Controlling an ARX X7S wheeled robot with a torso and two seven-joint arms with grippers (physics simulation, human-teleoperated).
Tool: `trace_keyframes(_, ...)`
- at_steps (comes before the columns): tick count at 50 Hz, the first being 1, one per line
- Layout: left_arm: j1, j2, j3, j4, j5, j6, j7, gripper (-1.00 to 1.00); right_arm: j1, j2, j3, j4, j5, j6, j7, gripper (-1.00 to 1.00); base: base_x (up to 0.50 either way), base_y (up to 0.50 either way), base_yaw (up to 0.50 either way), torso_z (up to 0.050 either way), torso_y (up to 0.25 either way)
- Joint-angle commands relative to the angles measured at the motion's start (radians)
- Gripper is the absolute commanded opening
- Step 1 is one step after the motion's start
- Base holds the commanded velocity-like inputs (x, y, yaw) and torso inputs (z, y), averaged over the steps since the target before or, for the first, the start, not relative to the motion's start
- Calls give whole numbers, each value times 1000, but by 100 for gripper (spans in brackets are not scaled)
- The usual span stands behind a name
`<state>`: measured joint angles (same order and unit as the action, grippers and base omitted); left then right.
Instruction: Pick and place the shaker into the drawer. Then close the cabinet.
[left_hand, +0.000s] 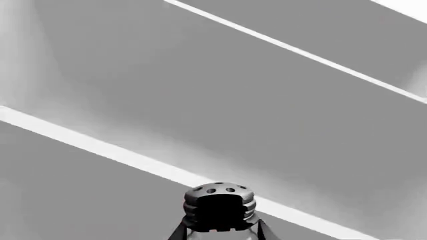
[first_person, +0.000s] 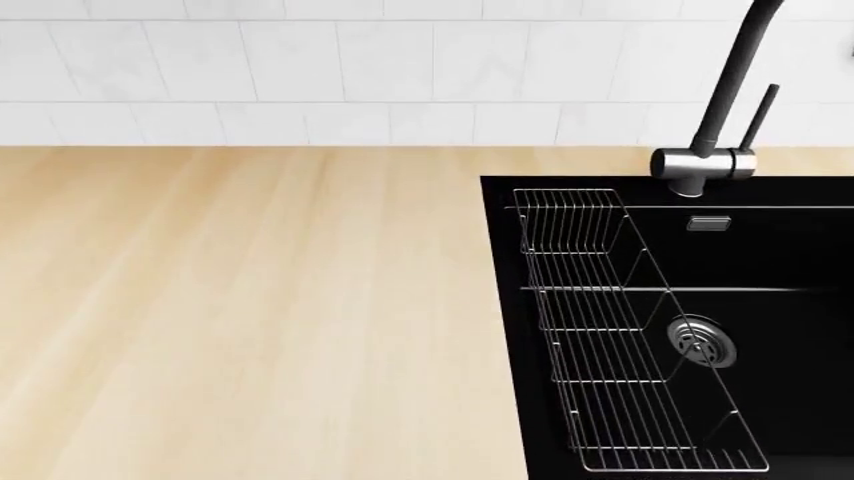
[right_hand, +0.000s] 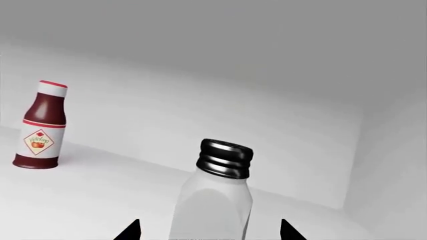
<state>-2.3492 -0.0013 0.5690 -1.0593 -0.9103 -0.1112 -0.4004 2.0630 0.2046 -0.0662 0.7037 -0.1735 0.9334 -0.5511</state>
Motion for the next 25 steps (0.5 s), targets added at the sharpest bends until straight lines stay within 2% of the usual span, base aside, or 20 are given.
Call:
trace_keyframes(1, -7, 1, -213, 44, 184, 41, -39, -100, -31, 5, -6, -26, 3, 29, -9, 100, 0, 0, 0, 0, 0)
trace_keyframes(6, -7, 1, -204, 37, 180, 44, -36, -100, -37, 5, -7, -28, 5, 30, -9, 100, 0, 0, 0, 0, 0)
trace_keyframes(15, -7, 1, -173, 12, 156, 56, -23, -100, -49, 12, -8, -32, 3, 27, 3, 100, 497, -3, 0, 0, 0)
trace_keyframes(17, -7, 1, -164, 4, 150, 58, -22, -100, -55, 12, 0, -41, 3, 29, 13, 100, 0, 0, 0, 0, 0)
trace_keyframes(18, -7, 1, -161, 2, 148, 58, -23, -100, -56, 12, 6, -43, 3, 26, 22, -100, 0, 0, 0, 0, 0)
trace_keyframes(25, -7, 1, -157, -26, 145, 60, -11, -100, -64, 7, 19, -51, 2, 4, 54, -100, 2, 0, 0, 0, 0)
